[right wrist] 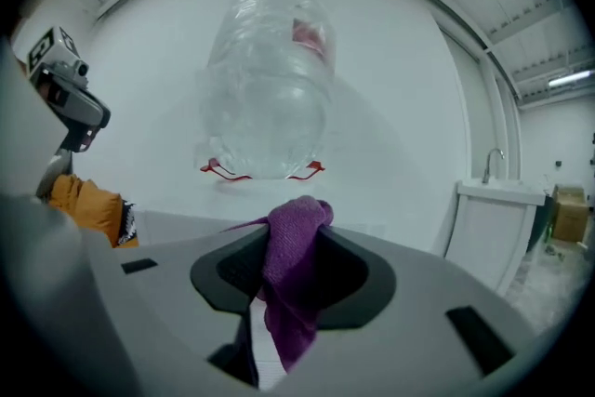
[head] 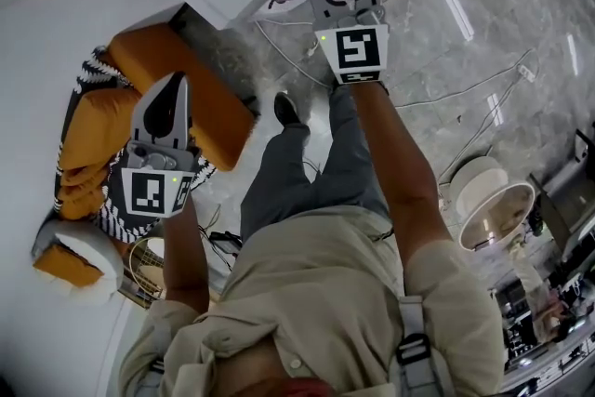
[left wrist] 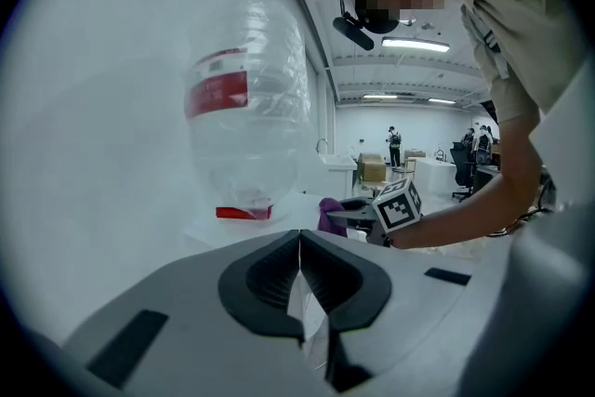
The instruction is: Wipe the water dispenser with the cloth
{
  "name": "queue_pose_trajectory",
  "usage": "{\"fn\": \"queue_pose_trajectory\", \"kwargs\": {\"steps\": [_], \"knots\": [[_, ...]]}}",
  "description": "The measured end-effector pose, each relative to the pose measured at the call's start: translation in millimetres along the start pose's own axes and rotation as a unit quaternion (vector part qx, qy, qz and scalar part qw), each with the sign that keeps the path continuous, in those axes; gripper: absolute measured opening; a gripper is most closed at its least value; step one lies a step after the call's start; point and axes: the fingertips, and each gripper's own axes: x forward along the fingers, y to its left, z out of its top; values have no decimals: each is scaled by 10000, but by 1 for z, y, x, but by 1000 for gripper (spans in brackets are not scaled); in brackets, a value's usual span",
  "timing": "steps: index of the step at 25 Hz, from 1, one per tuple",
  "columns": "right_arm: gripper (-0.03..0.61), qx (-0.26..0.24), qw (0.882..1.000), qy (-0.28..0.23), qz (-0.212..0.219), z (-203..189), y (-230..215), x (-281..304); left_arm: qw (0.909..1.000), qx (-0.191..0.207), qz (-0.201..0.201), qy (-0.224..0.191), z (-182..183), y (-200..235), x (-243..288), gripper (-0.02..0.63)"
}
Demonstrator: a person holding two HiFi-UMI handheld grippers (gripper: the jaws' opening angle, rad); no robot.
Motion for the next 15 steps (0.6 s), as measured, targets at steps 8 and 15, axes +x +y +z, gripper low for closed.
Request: {"fn": "queue_pose_trajectory", "kwargs": {"steps": [8,15], "knots": [[143,61,9922,122,1239,-15,123,-12,10000,2,-84,19,-1,-8,9,20],[141,-304,9874,200,1540,-26,133,-12,10000,1,-71,66,-5,-8,11,20]]}}
